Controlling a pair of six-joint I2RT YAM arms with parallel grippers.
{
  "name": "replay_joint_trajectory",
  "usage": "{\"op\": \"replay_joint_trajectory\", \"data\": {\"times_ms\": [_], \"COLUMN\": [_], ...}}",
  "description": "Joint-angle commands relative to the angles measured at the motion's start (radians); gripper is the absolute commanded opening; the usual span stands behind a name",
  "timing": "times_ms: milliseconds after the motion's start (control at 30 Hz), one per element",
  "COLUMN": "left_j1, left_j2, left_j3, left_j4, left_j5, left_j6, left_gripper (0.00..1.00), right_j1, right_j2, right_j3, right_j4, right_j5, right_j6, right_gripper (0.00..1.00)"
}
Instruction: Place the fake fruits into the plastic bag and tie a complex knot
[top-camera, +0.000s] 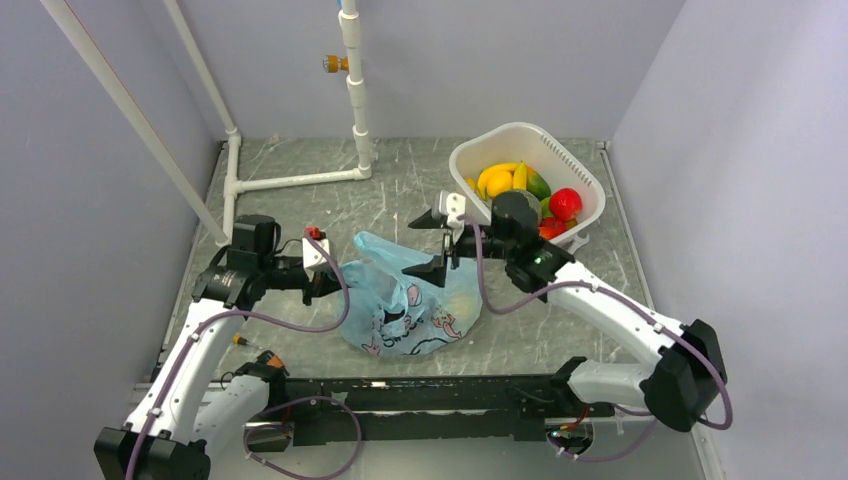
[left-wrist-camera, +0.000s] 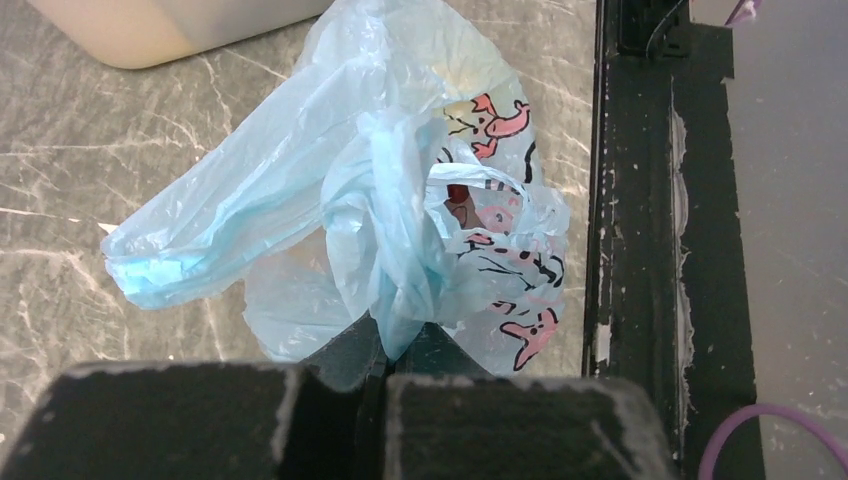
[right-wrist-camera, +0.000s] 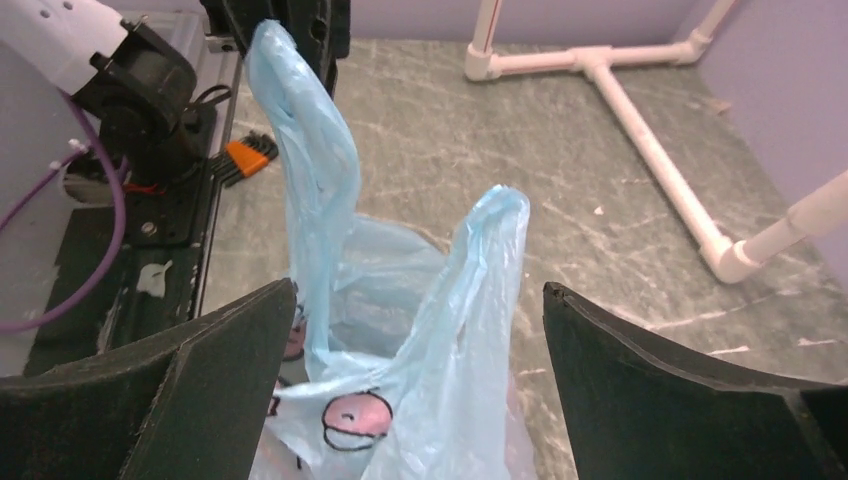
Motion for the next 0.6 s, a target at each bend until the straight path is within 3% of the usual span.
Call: {"op": "replay_joint_trajectory", "data": {"times_ms": [0,133,233,567], "left_j1": [0.000,-0.008,-0.027,-0.059], "left_j2": [0.040,0.076,0.096,0.109], "left_j3": [0.076,0.114,0.131,0.141], "left_j4": [-0.136,-0.158,-0.156,-0.130], "left_j5": [0.037,0.032,0.017,-0.013], "left_j6": [0.249,0.305,0.316,0.285], "left_gripper": [0.00,0.00,0.00,0.00], "right_j1": [-0.127,-0.204,-0.208,-0.156], "right_j2": [0.130,0.326,0.400,0.582], "right_j3": [0.152,0.398,0.468,0.543], "right_j4": [-0.389,-0.727,-0.844,-0.737], "right_j5": [-0.246,-0.383,-0.417,-0.304], "right_j6": [-0.100,-0.273,-0.310,-0.152], "right_gripper": [0.97,1.00,1.00,1.00]}}
